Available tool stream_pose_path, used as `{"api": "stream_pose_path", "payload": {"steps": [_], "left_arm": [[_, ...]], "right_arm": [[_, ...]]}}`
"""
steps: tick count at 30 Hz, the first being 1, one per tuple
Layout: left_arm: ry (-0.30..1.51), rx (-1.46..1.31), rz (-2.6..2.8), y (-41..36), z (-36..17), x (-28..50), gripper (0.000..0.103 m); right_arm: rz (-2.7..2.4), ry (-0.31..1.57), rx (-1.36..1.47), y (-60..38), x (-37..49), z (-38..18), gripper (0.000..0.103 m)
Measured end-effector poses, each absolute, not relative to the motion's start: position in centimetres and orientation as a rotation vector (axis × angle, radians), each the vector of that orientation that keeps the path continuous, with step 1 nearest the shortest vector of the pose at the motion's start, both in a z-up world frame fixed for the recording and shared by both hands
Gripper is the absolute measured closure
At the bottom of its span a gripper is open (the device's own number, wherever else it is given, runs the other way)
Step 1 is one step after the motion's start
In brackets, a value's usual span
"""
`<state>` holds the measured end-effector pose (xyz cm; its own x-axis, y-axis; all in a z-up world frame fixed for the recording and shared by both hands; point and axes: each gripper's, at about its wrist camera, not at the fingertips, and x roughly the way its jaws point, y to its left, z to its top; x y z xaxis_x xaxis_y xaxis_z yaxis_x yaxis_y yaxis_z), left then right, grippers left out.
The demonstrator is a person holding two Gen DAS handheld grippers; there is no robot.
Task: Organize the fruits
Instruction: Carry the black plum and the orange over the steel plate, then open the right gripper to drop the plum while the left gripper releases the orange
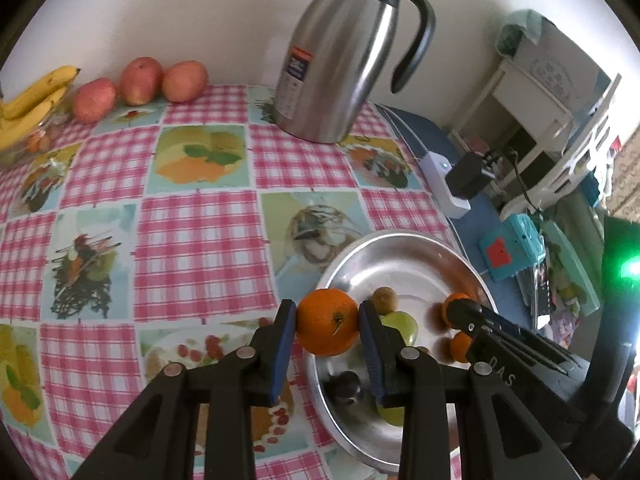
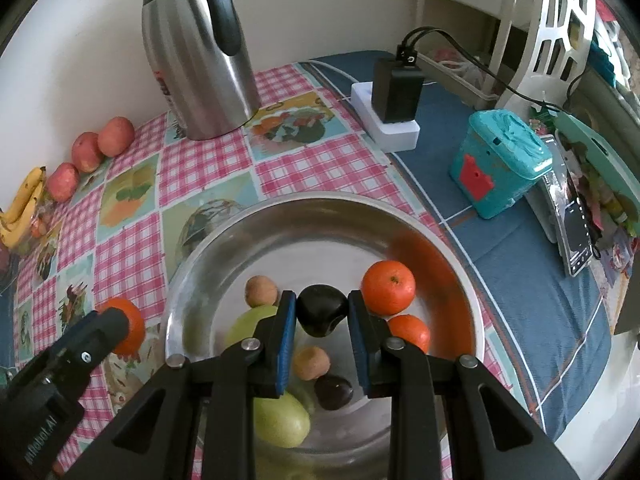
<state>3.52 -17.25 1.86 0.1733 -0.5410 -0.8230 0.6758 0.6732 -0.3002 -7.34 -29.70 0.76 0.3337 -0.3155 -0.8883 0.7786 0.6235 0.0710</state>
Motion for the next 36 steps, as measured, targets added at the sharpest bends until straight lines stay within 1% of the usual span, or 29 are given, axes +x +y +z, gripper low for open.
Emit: {"api": "stream_pose_path", "payload": {"steps": [23, 25, 26, 27, 28, 30, 32, 35, 36], "left_arm": [[1.131, 0.238, -0.887, -19.2, -0.4, 2.3, 0.068], [1.129, 0.241, -0.883, -19.2, -0.4, 2.4, 0.067], [1.134, 0.235, -0.884, -19.1, -0.4, 2.5, 0.067], [1.138, 0.230, -0.886, -19.1, -0.4, 2.5, 0.067], [1.141, 0.227, -0.887, -19.0, -0.4, 2.6, 0.066], [1.145, 0.224, -0.889, -19.0, -0.4, 2.6, 0.066], [1.147, 0.223, -0.889, -18.9, -0.3, 2.7, 0.065], [1.138, 0.221, -0.884, -18.8, 0.0, 2.7, 0.060], [1.136, 0.216, -0.882, -18.6, 0.1, 2.7, 0.057]], "right_arm": [[-0.785, 1.073, 0.560, -30.2, -7.0, -1.9, 0.076], [-0.785, 1.081, 0.556, -30.1, -6.9, -2.0, 0.072], [-0.787, 1.084, 0.556, -30.0, -6.9, -2.1, 0.065], [-0.792, 1.085, 0.554, -30.1, -6.9, -2.1, 0.061], [-0.797, 1.085, 0.552, -30.1, -6.9, -2.1, 0.060], [-0.810, 1.085, 0.547, -30.1, -7.0, -2.0, 0.052], [-0.817, 1.083, 0.544, -30.2, -7.1, -2.0, 0.047], [-0.820, 1.073, 0.547, -30.3, -7.2, -1.8, 0.044], [-0.822, 1.071, 0.544, -30.4, -7.3, -1.7, 0.044]]}}
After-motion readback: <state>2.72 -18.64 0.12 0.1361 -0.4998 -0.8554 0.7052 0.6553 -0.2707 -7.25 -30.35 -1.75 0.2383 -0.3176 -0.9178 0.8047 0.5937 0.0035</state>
